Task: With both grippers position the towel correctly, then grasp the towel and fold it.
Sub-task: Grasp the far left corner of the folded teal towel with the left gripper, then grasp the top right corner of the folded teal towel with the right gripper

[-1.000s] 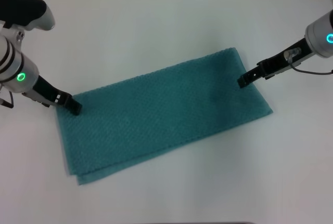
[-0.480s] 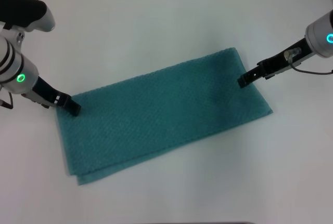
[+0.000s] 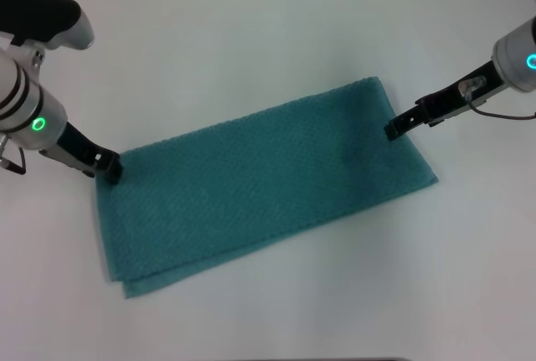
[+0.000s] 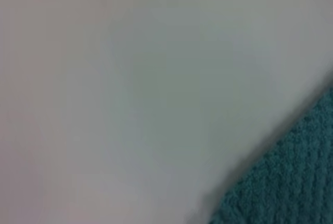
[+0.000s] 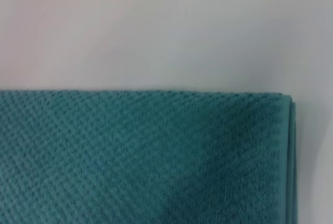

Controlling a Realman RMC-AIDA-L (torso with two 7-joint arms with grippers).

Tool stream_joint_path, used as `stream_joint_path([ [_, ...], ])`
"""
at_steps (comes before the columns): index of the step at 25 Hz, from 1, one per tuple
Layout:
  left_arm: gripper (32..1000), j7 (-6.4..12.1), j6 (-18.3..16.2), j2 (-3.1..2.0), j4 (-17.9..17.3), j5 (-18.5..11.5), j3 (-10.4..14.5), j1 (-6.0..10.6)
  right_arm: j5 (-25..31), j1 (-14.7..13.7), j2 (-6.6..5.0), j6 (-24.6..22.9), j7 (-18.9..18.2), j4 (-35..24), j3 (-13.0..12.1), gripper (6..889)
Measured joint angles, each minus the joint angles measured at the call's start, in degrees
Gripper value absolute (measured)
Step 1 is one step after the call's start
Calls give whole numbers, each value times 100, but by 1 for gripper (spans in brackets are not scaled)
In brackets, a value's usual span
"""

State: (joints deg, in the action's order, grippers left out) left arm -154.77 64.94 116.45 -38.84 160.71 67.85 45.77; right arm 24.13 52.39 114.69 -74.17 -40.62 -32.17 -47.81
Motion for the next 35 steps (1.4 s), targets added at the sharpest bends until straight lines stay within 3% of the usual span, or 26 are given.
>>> stream_joint_path([
  [7,386,-18,52,0,-4,5,0,9,-4,-1,0,0,6,0,0,740],
  [12,166,-16,92,0,-11,5,4,26,-7,-1,0,-1,19,51,0,734],
  [17,47,-13,164,7,-22,5,9,97,-12,-1,-17,-1,26,225,-13,729],
  [35,47,-28,221,27,-37,14,9,152,-317,-9,-35,318,26,704,-69,710],
])
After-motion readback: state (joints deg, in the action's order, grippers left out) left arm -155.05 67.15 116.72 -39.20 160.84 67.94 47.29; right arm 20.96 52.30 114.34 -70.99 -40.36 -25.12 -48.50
